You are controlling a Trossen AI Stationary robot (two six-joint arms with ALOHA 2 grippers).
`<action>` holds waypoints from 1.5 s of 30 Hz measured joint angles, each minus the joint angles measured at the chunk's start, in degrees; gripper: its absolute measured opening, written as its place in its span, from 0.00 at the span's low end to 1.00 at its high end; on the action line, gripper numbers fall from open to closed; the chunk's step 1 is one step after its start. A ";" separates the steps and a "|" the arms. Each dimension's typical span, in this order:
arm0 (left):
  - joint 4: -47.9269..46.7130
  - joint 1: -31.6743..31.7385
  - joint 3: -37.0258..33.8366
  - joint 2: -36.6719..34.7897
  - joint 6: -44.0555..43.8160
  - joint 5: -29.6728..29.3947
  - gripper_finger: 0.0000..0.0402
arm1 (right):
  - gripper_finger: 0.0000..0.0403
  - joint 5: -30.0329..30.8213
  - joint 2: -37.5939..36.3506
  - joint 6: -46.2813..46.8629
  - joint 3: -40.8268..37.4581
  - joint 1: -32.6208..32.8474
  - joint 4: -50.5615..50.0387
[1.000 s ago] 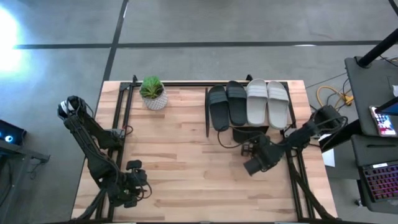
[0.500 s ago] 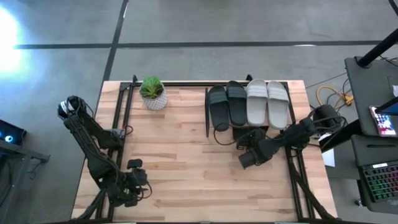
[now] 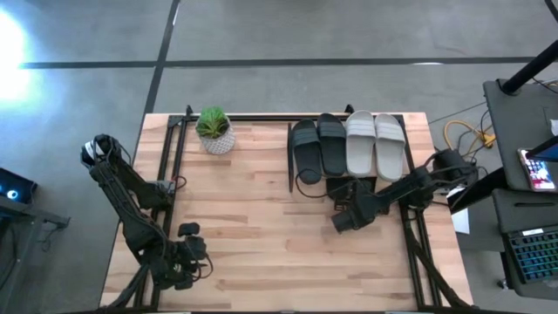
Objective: Pick and place slides into the shelf
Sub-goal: Adjust the black slides under the shelf, then adjust the shelf
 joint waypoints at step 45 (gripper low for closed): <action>41.29 7.17 3.87 -0.04 1.86 -0.02 0.29 | 0.02 7.57 16.65 -78.81 47.89 25.25 89.04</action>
